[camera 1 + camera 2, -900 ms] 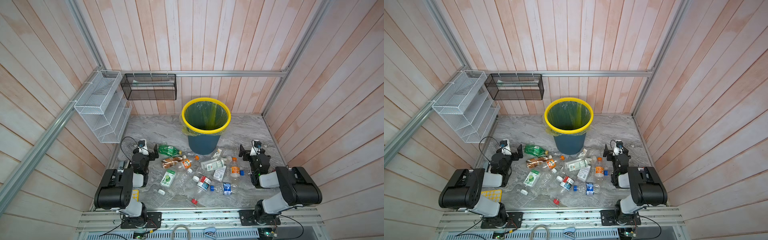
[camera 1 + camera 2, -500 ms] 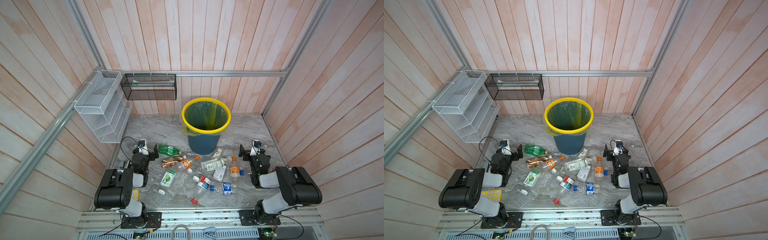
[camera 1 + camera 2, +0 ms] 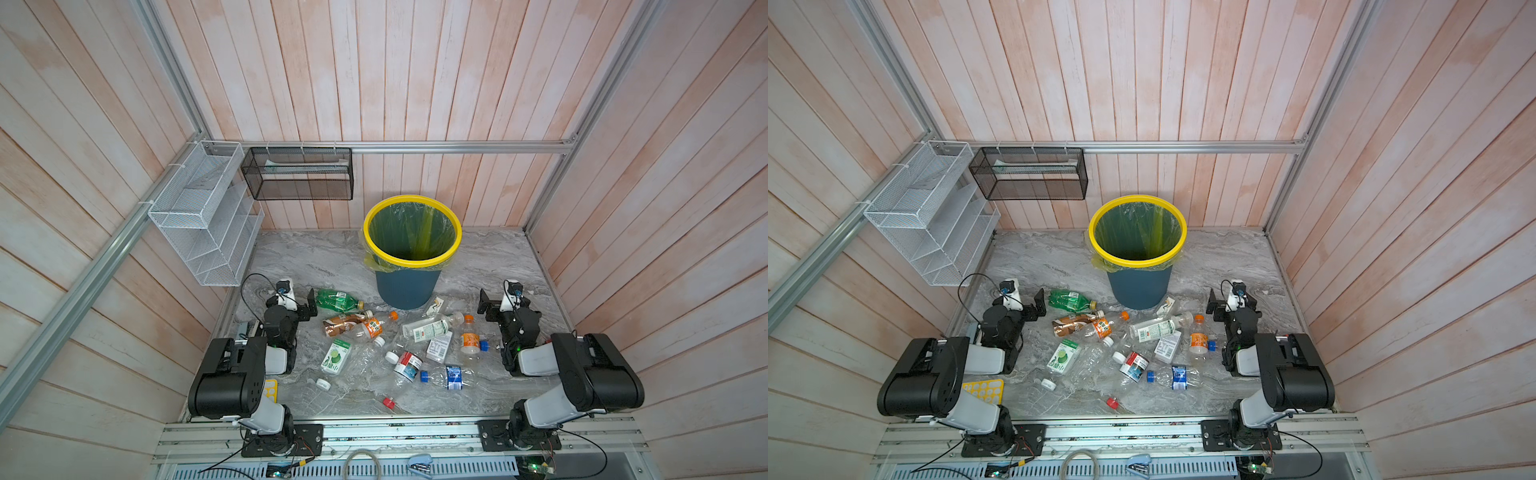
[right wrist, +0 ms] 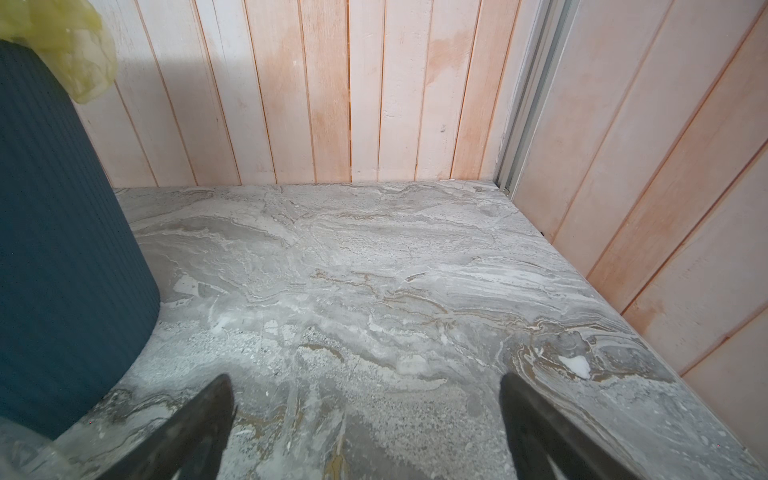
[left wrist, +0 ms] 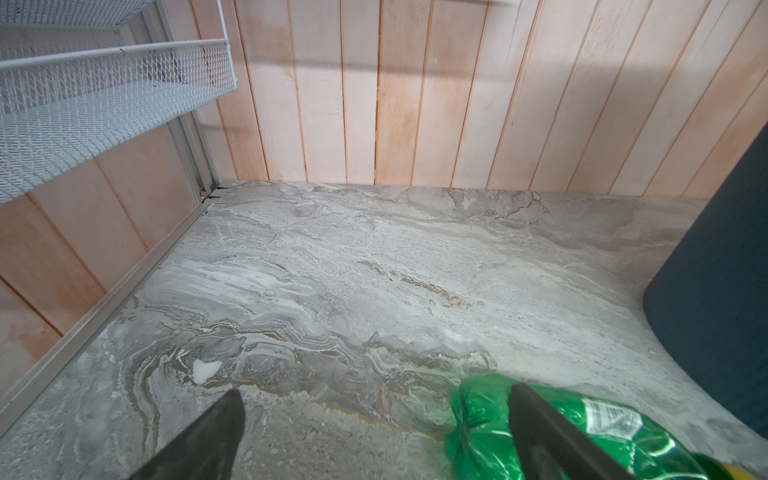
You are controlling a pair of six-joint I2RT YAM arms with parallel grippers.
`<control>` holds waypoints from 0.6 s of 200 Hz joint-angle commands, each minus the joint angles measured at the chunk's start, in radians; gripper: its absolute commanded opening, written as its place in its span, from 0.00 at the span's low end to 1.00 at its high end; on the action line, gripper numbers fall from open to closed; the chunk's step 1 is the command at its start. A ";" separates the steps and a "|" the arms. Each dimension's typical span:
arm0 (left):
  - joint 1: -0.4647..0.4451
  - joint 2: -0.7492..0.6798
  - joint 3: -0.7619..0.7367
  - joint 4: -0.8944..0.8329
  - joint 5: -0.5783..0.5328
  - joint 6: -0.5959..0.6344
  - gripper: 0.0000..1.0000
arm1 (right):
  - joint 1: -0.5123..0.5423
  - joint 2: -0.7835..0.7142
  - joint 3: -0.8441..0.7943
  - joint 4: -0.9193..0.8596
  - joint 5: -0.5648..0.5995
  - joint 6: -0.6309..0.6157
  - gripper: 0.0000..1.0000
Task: Throw the plastic bottles in the bin
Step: 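Raise both grippers from rest and move them toward the bottles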
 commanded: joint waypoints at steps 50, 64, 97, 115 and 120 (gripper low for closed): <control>-0.002 -0.004 0.009 0.022 0.002 0.006 1.00 | -0.003 0.000 0.013 0.018 -0.006 -0.002 1.00; -0.002 -0.006 0.009 0.022 0.002 0.006 1.00 | -0.003 0.000 0.013 0.018 -0.005 -0.002 1.00; -0.002 -0.056 0.037 -0.046 -0.045 -0.014 1.00 | -0.003 -0.032 0.031 -0.038 0.037 0.020 0.98; -0.003 -0.181 0.130 -0.308 -0.064 -0.021 1.00 | -0.005 -0.114 0.212 -0.462 0.115 0.084 0.97; -0.004 -0.213 0.149 -0.357 -0.072 -0.043 1.00 | -0.005 -0.125 0.267 -0.562 0.117 0.096 0.94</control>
